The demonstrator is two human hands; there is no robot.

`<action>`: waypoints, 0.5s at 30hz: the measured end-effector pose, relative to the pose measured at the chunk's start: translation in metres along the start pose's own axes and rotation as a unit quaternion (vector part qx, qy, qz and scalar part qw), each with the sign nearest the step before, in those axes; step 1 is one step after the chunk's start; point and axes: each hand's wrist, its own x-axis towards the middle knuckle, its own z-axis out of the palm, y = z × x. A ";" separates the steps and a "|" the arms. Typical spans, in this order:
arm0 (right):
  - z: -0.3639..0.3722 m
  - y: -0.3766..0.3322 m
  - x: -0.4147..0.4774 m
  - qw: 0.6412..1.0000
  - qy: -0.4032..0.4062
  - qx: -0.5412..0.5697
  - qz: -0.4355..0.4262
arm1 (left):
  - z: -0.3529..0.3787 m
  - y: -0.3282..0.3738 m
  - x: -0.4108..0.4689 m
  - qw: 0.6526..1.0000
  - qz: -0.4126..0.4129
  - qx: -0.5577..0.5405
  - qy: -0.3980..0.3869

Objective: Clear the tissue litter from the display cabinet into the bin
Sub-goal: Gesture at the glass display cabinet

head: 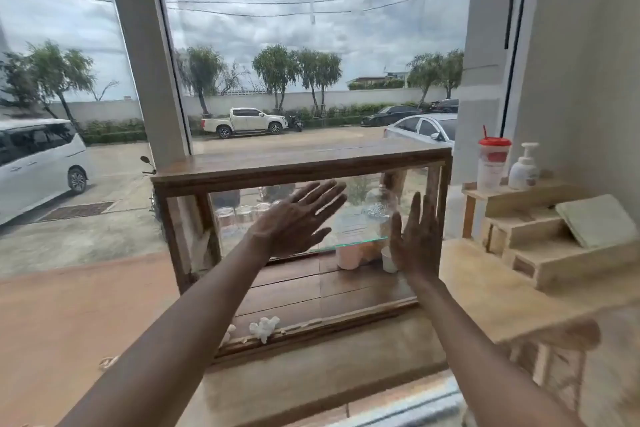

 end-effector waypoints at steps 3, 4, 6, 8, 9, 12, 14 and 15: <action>0.015 0.011 -0.022 0.999 -0.034 -0.029 0.009 | 0.014 -0.001 -0.003 1.000 -0.006 -0.007 -0.023; 0.021 0.013 -0.032 0.998 -0.057 -0.033 0.021 | 0.020 0.001 -0.004 0.999 -0.001 -0.005 -0.032; 0.032 0.019 -0.037 0.995 -0.082 -0.007 0.058 | 0.031 -0.001 -0.003 0.999 0.004 -0.007 -0.041; 0.041 0.024 -0.035 0.993 -0.085 0.021 0.077 | 0.041 -0.004 -0.002 0.999 0.009 0.002 -0.047; 0.045 0.025 -0.035 0.992 -0.087 0.033 0.088 | 0.045 -0.006 0.000 0.999 0.013 0.005 -0.047; 0.051 0.021 -0.036 0.986 -0.090 0.063 0.122 | 0.050 -0.010 0.010 0.999 0.028 0.010 -0.024; 0.054 0.018 -0.037 0.985 -0.072 0.085 0.133 | 0.054 -0.012 0.013 0.999 0.036 0.028 -0.012; 0.056 0.017 -0.037 0.983 -0.064 0.097 0.141 | 0.057 -0.012 0.014 0.998 0.038 0.039 -0.009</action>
